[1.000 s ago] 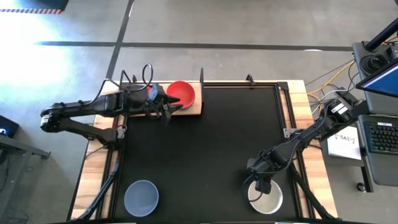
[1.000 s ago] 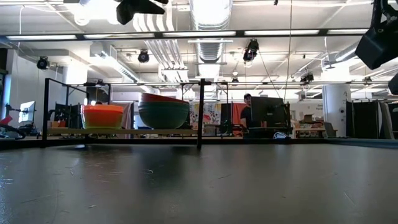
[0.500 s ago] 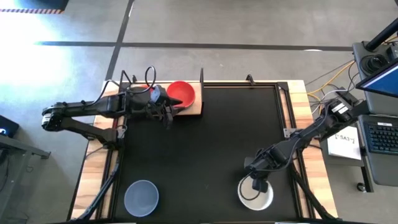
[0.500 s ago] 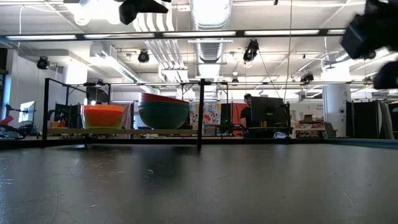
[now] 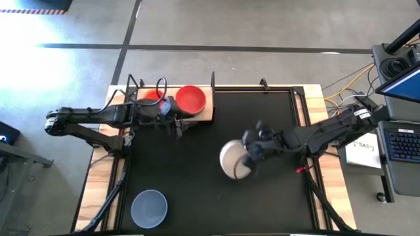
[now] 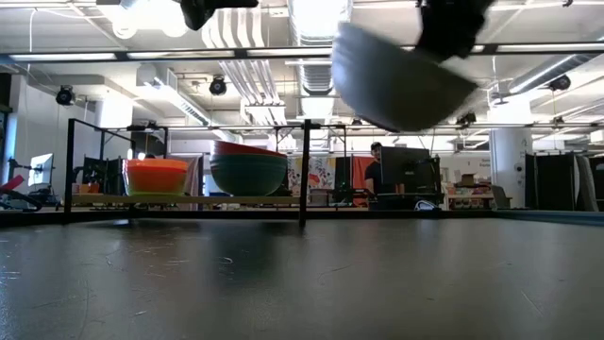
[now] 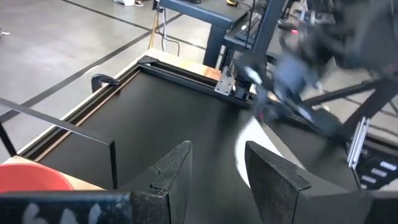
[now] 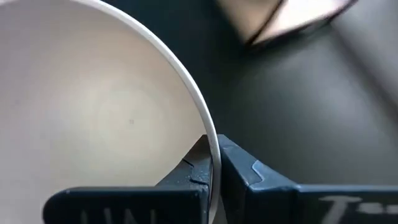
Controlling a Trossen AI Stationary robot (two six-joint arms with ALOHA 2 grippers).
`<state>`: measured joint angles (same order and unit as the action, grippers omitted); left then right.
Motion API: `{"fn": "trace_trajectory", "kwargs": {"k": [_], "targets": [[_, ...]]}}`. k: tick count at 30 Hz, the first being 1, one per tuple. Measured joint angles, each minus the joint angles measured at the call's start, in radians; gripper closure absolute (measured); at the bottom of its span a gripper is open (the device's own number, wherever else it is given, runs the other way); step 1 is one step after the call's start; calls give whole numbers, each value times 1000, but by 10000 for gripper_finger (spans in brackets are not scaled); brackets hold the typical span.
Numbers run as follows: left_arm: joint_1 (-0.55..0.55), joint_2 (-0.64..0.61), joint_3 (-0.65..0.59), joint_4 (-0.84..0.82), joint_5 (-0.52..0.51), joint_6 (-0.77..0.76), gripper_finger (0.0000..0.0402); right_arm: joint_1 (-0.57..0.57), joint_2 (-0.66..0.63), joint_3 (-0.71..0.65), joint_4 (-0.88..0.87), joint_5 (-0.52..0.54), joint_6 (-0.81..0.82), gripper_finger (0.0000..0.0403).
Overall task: Place and stack bowls onto a shelf
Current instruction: Stack the large white bowl onto the orange bowl on the shelf
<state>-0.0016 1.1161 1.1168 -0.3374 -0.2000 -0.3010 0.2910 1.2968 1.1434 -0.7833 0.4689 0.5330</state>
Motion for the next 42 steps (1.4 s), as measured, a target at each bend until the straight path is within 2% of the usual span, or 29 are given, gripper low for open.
{"fn": "trace_trajectory", "kwargs": {"k": [6,13,18,25,29,36,39,42], "targets": [[-6,62,0,64,-21,72,271,-150,0,127,4,236,-147,394],[-6,124,0,295,-195,327,271,-309,3,194,11,393,-234,394],[-6,205,0,448,-304,537,271,-368,3,186,120,479,-313,394],[-5,334,0,709,-579,805,271,-379,36,181,344,519,-482,394],[-4,371,0,805,-618,867,271,-380,58,188,380,528,-520,394],[31,400,0,843,-670,875,271,-376,72,190,479,517,-591,394],[43,404,0,837,-718,875,271,-369,73,190,474,487,-595,394],[51,403,0,843,-722,868,271,-360,73,190,476,437,-585,394]]}}
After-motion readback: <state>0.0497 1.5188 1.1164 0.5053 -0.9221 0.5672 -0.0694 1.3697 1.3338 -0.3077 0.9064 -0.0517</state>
